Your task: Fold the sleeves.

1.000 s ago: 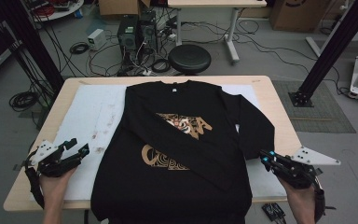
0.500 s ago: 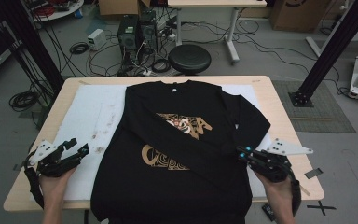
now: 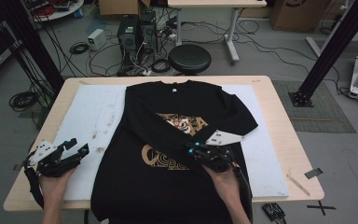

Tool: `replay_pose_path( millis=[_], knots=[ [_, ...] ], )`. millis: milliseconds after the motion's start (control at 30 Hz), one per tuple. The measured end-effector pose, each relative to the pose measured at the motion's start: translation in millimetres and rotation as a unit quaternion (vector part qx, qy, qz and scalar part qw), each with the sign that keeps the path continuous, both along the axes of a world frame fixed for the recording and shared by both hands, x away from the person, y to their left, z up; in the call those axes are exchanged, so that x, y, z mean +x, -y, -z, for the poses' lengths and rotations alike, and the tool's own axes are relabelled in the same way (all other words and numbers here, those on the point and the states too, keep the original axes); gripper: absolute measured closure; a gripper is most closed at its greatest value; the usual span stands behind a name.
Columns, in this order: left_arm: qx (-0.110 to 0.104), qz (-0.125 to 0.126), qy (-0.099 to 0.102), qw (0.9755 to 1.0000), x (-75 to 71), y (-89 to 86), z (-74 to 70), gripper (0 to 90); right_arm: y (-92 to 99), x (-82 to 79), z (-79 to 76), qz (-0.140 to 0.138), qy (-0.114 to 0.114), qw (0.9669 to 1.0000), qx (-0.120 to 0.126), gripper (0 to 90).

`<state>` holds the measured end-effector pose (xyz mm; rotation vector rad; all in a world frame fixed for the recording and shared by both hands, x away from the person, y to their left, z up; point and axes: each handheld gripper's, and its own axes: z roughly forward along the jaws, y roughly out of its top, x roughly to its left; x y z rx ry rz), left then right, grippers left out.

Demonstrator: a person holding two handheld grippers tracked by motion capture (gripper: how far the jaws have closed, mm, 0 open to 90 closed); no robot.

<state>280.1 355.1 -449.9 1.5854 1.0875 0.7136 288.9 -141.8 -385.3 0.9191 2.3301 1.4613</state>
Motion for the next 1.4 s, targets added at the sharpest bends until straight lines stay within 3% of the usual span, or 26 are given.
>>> replay_pose_path(
  millis=[133, 167, 233, 400, 467, 633, 700, 800, 1033, 1300, 1400],
  knots=[
    [0.002, 0.002, 0.000, 1.0000, 0.0, 0.0, -0.1, 40.1, -13.7, 3.2, 3.2, -0.005, -0.007, 0.9999, -0.013, 87.4],
    [0.001, 0.002, 0.000, 1.0000, 0.2, 0.0, 0.0, 40.1, -27.8, 6.2, 6.6, -0.012, -0.014, 0.9998, -0.010, 87.4],
    [0.000, 0.001, -0.001, 1.0000, 0.4, -0.1, 0.0, 40.1, -37.8, 7.8, 8.4, -0.018, -0.011, 0.9997, -0.012, 87.4],
    [0.004, 0.001, -0.001, 1.0000, 0.4, 0.6, 0.0, 40.1, -53.1, 8.9, 10.7, -0.026, -0.015, 0.9994, -0.019, 87.4],
    [0.004, 0.001, -0.002, 1.0000, 0.4, 0.7, 0.0, 40.1, -74.7, 10.1, 13.1, -0.039, -0.013, 0.9988, -0.027, 87.4],
    [0.004, 0.001, -0.002, 1.0000, 0.4, 0.6, -0.1, 40.1, -89.8, 11.4, 13.9, -0.052, -0.013, 0.9981, -0.032, 87.4],
    [0.004, 0.001, 0.000, 1.0000, 0.3, 0.7, 0.0, 40.1, -109.3, 13.2, 14.3, -0.064, -0.013, 0.9972, -0.038, 87.4],
    [0.004, 0.001, -0.001, 1.0000, 0.3, 0.6, 0.0, 40.1, -113.4, 13.9, 14.5, -0.067, -0.014, 0.9969, -0.038, 87.3],
    [0.002, 0.003, -0.002, 1.0000, 0.6, 0.4, 0.1, 40.1, -146.5, 14.4, 21.7, -0.093, -0.019, 0.9944, -0.046, 87.3],
    [0.001, 0.003, -0.002, 1.0000, 0.6, 0.3, 0.0, 40.1, -162.0, 10.8, 28.8, -0.112, -0.026, 0.9923, -0.046, 87.3],
    [0.000, 0.003, -0.002, 1.0000, 0.8, -0.1, 0.0, 40.1, -170.9, 4.4, 31.7, -0.135, -0.032, 0.9895, -0.043, 87.2]
  ],
)
